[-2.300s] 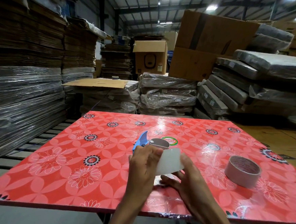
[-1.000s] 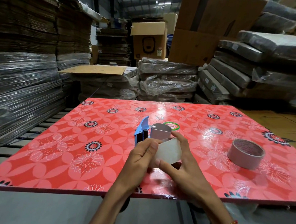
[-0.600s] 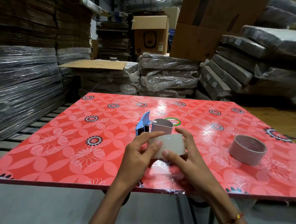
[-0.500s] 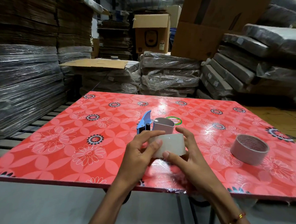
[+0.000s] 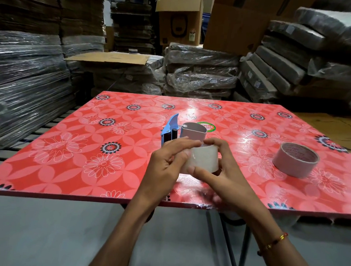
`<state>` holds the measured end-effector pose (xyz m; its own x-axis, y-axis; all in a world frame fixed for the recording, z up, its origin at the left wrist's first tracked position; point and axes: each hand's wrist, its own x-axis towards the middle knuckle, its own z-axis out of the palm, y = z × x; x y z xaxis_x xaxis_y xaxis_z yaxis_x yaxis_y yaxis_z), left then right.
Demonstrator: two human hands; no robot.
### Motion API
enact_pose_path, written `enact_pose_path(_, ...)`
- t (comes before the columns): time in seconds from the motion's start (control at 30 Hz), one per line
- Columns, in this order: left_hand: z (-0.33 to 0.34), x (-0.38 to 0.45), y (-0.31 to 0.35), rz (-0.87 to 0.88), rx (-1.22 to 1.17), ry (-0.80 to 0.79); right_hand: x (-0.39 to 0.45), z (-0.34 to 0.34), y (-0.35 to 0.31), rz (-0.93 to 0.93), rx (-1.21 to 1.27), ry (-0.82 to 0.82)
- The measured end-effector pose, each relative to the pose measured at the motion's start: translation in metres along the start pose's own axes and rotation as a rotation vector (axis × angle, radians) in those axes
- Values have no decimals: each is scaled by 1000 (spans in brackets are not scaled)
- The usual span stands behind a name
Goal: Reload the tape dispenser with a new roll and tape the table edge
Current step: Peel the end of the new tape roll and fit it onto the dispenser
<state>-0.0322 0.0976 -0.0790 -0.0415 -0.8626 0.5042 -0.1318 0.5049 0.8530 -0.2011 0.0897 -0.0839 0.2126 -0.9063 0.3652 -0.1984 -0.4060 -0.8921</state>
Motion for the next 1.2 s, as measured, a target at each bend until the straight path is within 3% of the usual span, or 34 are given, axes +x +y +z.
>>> enact_pose_path(0.63,4,-1,2,-75,40,33,2,-1,4,-21,-20,-38)
enact_pose_path(1.2,4,0,-2,136,182,65,0,3,-2,-19,-43,-19)
